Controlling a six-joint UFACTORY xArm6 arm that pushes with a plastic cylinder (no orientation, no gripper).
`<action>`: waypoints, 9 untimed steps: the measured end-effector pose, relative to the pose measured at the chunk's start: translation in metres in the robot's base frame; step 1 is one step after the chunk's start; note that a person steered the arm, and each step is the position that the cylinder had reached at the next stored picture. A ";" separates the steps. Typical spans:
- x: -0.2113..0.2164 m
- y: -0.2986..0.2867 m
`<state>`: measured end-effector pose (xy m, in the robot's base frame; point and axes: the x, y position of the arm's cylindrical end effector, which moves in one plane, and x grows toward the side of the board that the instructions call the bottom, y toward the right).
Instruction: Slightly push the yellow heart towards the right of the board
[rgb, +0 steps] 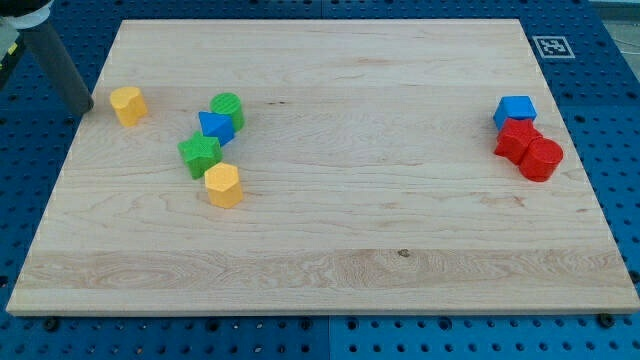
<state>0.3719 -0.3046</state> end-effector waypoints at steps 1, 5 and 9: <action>0.003 0.014; 0.011 0.022; 0.006 0.045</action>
